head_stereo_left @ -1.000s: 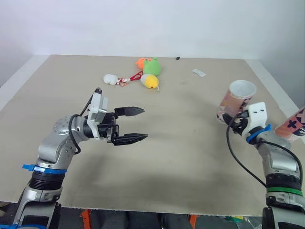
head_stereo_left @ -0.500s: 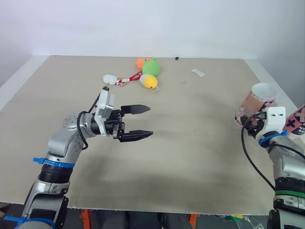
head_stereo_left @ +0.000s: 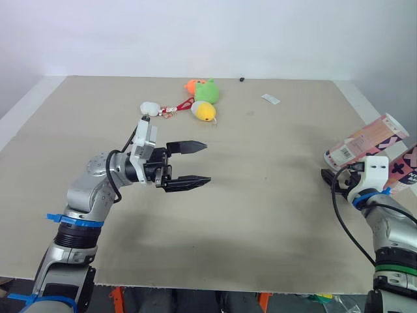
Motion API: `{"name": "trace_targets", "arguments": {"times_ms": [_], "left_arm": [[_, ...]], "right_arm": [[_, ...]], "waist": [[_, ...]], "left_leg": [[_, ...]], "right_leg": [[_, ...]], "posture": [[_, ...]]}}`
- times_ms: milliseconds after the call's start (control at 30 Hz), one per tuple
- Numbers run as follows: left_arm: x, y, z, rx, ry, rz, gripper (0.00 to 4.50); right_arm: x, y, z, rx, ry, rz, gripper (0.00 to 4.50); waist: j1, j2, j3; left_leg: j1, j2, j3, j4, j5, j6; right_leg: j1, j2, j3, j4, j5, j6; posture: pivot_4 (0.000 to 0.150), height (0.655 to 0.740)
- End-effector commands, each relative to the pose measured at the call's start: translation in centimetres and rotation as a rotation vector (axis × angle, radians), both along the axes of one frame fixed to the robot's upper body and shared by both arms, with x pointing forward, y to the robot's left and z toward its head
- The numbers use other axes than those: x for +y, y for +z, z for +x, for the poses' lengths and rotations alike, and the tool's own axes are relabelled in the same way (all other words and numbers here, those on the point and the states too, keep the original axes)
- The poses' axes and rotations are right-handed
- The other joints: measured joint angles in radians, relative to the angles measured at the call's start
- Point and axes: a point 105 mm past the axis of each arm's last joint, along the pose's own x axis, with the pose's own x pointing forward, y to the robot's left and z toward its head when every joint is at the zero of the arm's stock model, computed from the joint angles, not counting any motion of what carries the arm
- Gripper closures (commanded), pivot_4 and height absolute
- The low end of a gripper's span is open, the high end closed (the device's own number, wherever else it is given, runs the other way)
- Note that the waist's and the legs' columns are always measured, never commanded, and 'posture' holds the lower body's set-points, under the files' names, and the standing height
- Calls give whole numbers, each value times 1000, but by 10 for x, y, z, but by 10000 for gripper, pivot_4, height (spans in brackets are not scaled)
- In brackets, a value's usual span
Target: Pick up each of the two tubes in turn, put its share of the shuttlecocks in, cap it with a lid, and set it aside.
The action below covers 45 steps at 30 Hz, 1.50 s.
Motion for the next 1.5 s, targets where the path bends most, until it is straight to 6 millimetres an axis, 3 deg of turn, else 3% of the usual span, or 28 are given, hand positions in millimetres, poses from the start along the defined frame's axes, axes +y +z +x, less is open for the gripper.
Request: {"name": "trace_targets", "arguments": {"times_ms": [33,533,633,767,933,1067,1233,1400,1500], "left_arm": [[3,11,0,-42,6,-12,0],[5,11,1,-47,9,-5,0],[10,9,-1,-24,10,7,0],[28,-11,-11,65,21,90,0],[53,-35,-14,215,125,146,0],[77,-68,-14,368,281,206,0],[95,-69,-5,393,457,128,0],[105,-71,-1,386,565,113,0],[104,-69,1,373,581,97,0]], "right_arm": [[0,22,0,-60,23,-67,1578],[8,21,0,-60,62,-55,1578],[14,14,-8,-28,112,-44,1578],[19,2,-30,55,211,-29,1578],[50,-1,-64,159,473,37,1578],[109,17,-85,148,806,126,1578],[167,26,-92,125,1068,170,1578],[194,25,-82,107,1140,192,1578],[198,23,-76,94,1136,196,1578]], "waist": [[0,0,0],[0,0,0],[0,0,0],[-1,1,-1],[0,1,0],[-8,-1,0],[-18,-6,3],[-15,-7,4],[-14,-7,4]], "left_leg": [[0,0,0,0,0,0],[0,0,0,0,0,0],[0,0,0,0,0,0],[0,1,0,-1,0,0],[0,2,-1,0,-1,2],[3,5,-1,0,-1,1],[4,8,-3,0,-1,1],[3,7,-2,0,-1,1],[0,6,-2,0,-1,0]], "right_leg": [[0,0,0,0,0,0],[0,0,0,0,0,0],[0,0,0,0,0,0],[0,0,0,0,-1,0],[0,0,-1,0,-2,0],[1,1,-1,0,-2,-2],[1,2,-1,0,0,-4],[1,1,-2,0,-2,-6],[0,0,-2,0,-1,-2]], "posture": [[1500,7323],[1500,7323],[1500,7323],[1500,7323],[1500,7323],[1500,7323],[1500,7323],[1500,7323],[1500,7323]]}}
